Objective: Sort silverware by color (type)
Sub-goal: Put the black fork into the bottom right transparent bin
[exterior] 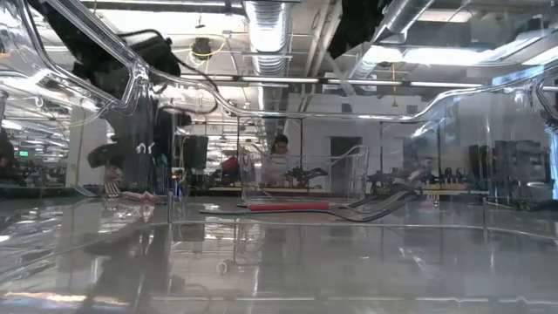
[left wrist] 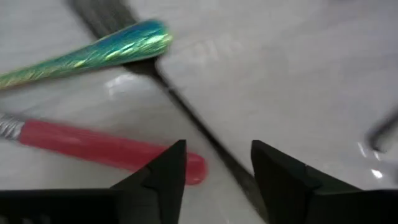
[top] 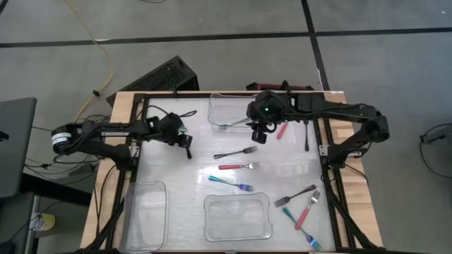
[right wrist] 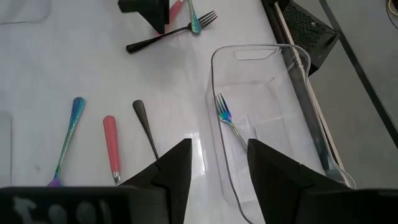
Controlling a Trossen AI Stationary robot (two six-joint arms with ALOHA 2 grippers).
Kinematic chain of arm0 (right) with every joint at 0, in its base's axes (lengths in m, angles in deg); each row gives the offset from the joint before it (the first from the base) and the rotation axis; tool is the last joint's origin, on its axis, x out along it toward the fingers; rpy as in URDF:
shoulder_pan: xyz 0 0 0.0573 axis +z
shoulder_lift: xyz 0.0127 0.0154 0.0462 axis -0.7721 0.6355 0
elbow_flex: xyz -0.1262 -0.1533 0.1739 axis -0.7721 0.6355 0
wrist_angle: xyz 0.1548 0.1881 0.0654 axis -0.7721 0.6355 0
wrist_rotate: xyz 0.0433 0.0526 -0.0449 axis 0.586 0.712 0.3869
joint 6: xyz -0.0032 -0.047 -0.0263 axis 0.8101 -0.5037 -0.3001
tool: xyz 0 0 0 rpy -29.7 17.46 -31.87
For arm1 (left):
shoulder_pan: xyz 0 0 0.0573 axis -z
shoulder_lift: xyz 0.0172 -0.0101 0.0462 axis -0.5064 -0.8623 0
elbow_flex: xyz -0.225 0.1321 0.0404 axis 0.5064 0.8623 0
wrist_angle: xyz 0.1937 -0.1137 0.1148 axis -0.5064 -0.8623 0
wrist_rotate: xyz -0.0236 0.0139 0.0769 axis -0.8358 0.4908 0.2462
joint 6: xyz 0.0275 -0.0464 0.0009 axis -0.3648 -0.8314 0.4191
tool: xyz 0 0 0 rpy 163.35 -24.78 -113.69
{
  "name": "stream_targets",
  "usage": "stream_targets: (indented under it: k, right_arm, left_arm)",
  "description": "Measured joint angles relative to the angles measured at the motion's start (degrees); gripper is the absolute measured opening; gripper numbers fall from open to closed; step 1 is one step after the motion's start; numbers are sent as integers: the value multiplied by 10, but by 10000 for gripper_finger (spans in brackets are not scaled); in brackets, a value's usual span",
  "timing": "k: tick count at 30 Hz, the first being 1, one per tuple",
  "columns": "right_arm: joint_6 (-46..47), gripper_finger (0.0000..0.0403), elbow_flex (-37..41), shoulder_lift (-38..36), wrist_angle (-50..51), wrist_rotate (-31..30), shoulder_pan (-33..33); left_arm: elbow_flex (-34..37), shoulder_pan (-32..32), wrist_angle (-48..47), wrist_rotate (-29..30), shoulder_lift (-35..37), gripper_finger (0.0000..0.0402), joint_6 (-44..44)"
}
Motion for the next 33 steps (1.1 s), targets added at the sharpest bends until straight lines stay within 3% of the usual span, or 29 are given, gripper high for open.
stream_targets:
  k: [7, 15, 21, 30, 33]
  right_arm:
    - [-6, 177, 0, 0, 4, 0, -1]
    - [-21, 177, 0, 0, 21, 0, -3]
    - [-25, 177, 0, 0, 53, 0, -3]
    - [-67, 177, 0, 0, 93, 0, 1]
    - [-81, 177, 0, 0, 117, 0, 6]
  left_arm:
    - [0, 0, 71, 5, -47, 196, -8]
    - [-3, 0, 72, 32, -104, 171, -18]
    - [-5, 1, 81, 45, -129, 132, -28]
    - [-3, 0, 69, 54, -131, 13, -67]
    - [-3, 0, 71, 53, -130, 8, -91]
